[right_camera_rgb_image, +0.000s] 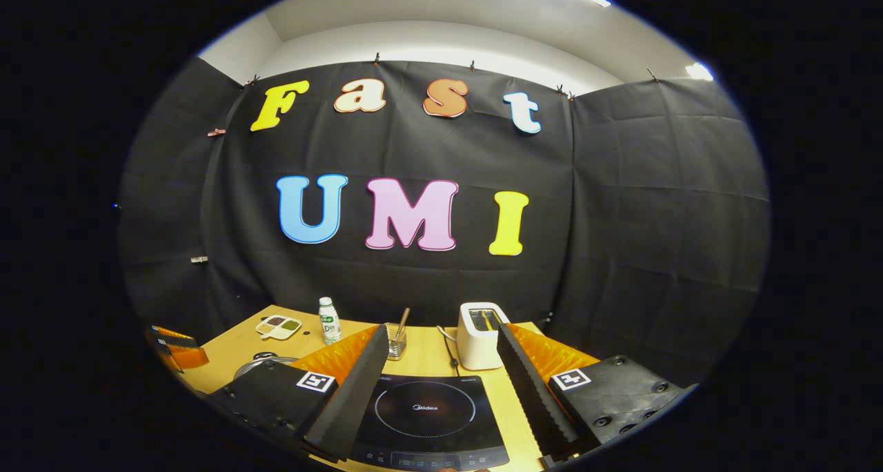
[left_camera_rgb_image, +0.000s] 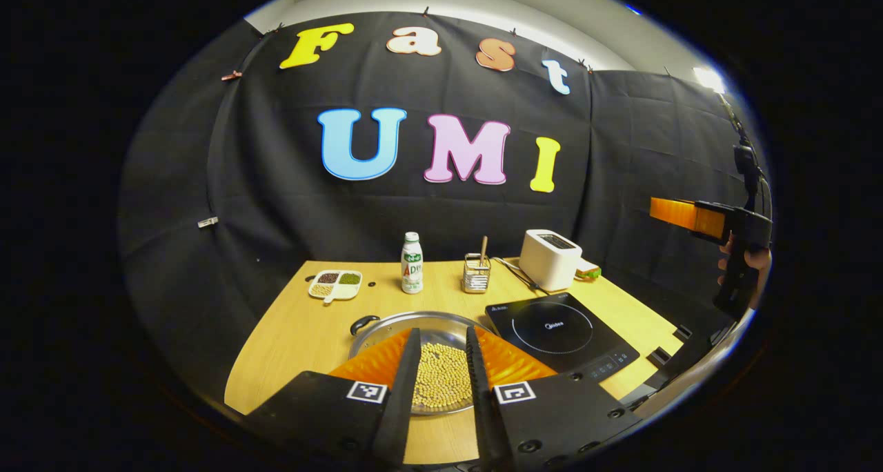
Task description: First push the handle of the pot to place it horizontally, then grasp the pot with both hands and set it on the induction cooktop.
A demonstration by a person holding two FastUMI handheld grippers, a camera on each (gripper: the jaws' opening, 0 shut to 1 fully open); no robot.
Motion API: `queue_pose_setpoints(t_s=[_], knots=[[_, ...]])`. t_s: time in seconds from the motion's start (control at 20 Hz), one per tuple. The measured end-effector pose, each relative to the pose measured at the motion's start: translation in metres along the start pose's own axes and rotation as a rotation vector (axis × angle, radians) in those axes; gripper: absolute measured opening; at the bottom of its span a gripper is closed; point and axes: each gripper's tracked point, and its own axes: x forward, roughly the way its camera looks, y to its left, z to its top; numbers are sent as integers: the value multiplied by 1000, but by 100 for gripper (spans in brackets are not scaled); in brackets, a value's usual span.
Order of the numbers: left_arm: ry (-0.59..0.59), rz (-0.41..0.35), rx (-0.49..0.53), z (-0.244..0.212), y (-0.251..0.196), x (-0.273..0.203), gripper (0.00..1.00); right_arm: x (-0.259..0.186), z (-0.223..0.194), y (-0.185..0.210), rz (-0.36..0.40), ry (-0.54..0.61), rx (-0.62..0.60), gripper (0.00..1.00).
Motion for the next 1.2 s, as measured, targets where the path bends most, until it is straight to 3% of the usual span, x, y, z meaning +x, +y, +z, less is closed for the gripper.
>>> queue_pose_setpoints(t_s=[0.15,0.2,0.35,0.45,0.75,0.9,1.2], knots=[[65,-43,35,-20,-17,8,31,7,-7,4,32,14,8,98],[100,-57,45,-32,-23,11,23,11,-8,4,38,13,17,98],[230,-47,62,-81,-27,18,16,21,-16,-2,49,33,50,98],[294,-39,69,-101,-32,22,6,27,-16,-11,40,30,45,96],[487,-53,80,-152,-38,32,5,45,-24,-31,26,47,72,98],[570,-102,62,-171,-53,37,5,49,-26,-43,12,55,101,98],[645,-169,132,-190,-79,52,5,52,-33,-65,-34,73,134,98]])
